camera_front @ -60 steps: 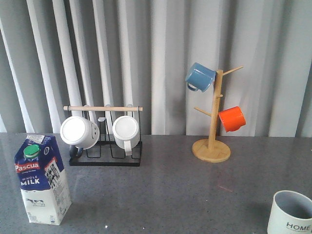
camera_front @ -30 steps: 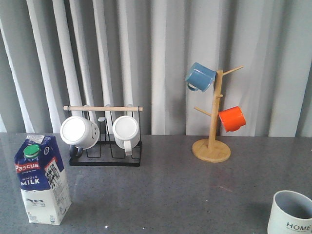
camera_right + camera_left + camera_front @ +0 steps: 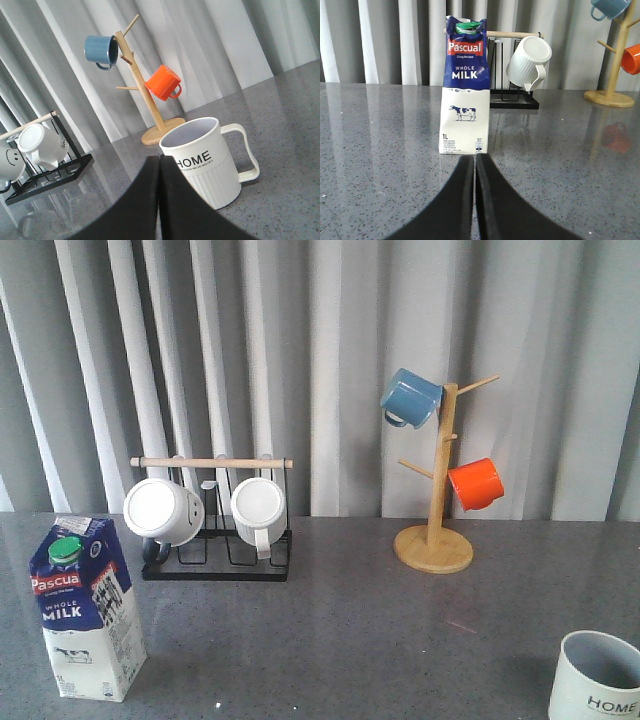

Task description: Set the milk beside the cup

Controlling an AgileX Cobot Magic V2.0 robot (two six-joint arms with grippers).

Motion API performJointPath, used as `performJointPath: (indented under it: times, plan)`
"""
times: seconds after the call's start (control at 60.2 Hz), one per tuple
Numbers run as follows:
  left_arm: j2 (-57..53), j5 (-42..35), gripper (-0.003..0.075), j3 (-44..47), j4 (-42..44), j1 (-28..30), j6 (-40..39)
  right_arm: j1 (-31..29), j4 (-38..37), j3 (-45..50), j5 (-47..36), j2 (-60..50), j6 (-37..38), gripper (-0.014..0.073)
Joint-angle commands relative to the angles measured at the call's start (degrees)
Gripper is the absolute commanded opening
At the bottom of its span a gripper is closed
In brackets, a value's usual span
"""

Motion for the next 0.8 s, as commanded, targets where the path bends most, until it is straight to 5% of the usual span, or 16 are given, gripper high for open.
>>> performJointPath:
  times: [0.0,0.582,0.781]
  plan:
    - [-0.71,-4.38,-0.0006,-1.20,0.03,-0.13,-0.25,-0.48,-0.26,0.52,-4.35,0.50,-2.13,-0.0008]
    - [-0.71,-19.37,-0.0003,-1.79,-0.40,-0.13,-6.88,-0.48,-0.49,-0.88,-3.82,0.50,-2.72,0.0001]
    - [-0.71,-26.43,0.0038,-1.79,-0.40,-0.13,-11.00,-0.48,-3.41,-8.39,-1.16,0.71,-8.28,0.0119]
